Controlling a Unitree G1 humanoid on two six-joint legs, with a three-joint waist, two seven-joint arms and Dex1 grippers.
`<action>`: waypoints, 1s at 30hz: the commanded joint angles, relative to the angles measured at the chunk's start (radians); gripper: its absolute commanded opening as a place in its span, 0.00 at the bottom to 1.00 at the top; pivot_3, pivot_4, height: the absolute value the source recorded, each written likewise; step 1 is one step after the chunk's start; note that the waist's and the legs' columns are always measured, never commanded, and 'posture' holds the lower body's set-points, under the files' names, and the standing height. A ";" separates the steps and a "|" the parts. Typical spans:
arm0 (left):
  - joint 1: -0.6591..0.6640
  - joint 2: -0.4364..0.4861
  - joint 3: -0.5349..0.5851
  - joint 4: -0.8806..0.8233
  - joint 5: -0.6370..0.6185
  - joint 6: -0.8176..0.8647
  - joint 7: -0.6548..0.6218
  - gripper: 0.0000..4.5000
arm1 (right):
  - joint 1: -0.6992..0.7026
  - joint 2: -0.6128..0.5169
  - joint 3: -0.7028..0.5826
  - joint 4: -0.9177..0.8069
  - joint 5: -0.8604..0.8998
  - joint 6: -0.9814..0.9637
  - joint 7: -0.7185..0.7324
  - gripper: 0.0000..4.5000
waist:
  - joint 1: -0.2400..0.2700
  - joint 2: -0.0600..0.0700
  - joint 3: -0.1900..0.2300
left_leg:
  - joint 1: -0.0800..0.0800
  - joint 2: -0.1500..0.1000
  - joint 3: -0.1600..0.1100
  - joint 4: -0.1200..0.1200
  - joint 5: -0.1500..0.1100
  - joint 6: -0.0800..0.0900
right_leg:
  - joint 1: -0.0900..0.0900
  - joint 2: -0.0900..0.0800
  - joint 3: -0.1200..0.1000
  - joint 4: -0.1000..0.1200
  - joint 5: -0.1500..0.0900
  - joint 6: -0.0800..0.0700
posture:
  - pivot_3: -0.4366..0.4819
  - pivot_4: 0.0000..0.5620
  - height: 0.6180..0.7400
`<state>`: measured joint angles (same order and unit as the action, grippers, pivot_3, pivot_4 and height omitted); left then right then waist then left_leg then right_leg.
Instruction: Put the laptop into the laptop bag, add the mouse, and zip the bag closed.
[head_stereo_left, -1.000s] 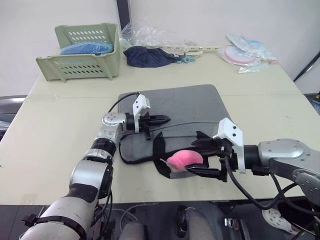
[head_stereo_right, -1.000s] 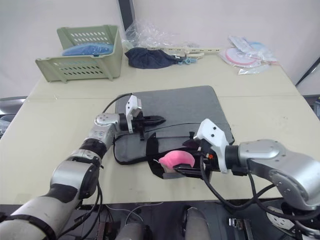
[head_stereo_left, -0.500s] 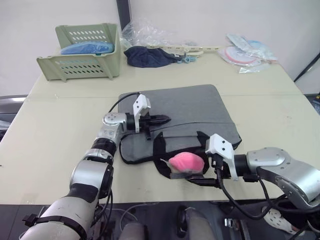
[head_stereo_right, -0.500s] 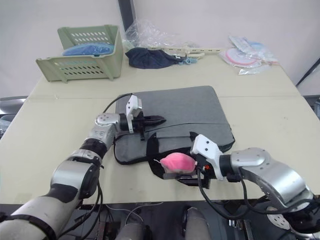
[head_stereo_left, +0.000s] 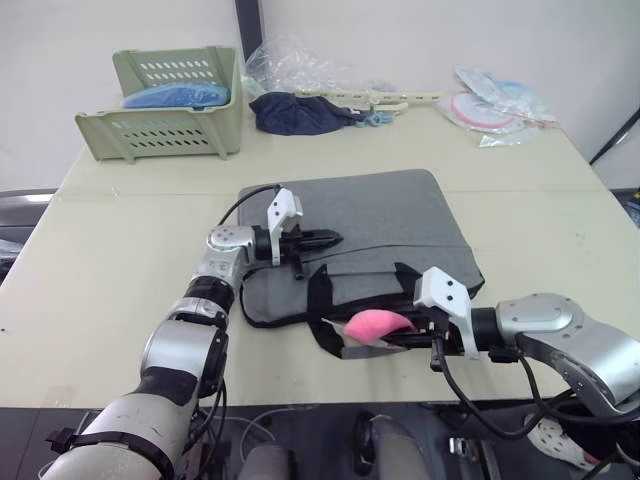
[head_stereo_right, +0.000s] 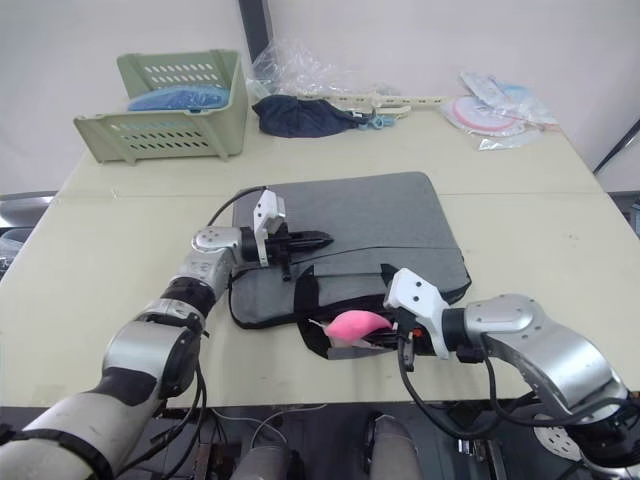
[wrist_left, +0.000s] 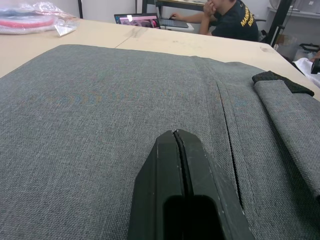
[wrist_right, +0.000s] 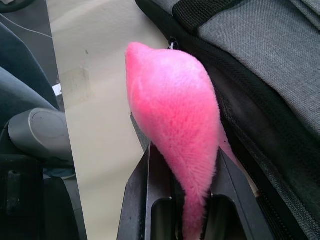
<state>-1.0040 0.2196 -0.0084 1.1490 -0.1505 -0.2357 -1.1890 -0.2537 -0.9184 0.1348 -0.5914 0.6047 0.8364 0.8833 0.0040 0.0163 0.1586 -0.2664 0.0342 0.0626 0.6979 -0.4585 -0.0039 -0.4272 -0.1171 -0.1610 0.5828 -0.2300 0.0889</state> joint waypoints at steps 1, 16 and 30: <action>0.082 -0.019 -0.033 0.088 0.066 0.010 0.020 0.00 | 0.006 -0.021 -0.059 -0.053 0.034 0.025 0.003 0.01 | 0.002 0.000 0.000 | 0.000 0.000 0.000 0.000 0.000 0.000 | 0.000 0.000 0.000 0.000 0.000 0.000 | 0.48 0.27 1.00; 0.087 -0.039 -0.031 0.095 0.065 0.004 0.036 0.00 | 0.058 -0.095 -0.263 -0.151 0.141 0.162 -0.032 0.01 | 0.021 0.000 -0.001 | 0.000 -0.001 0.000 0.001 -0.001 0.002 | 0.001 -0.001 0.000 -0.001 0.000 0.001 | 0.48 0.27 1.00; 0.101 -0.044 -0.050 0.099 0.092 -0.007 0.028 0.00 | 0.275 -0.171 -0.465 -0.145 0.140 0.173 -0.014 0.01 | 0.024 0.002 -0.003 | 0.000 -0.002 -0.001 0.000 -0.002 0.004 | 0.004 -0.001 -0.001 -0.008 0.002 0.004 | 0.48 0.27 1.00</action>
<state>-0.9964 0.1798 -0.0093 1.1506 -0.1295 -0.2735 -1.1537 0.0137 -1.0713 -0.2774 -0.7358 0.7609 1.0237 0.8591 0.0276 0.0186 0.1554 -0.2665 0.0325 0.0617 0.6983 -0.4612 0.0010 -0.4230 -0.1177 -0.1615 0.5744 -0.2275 0.0932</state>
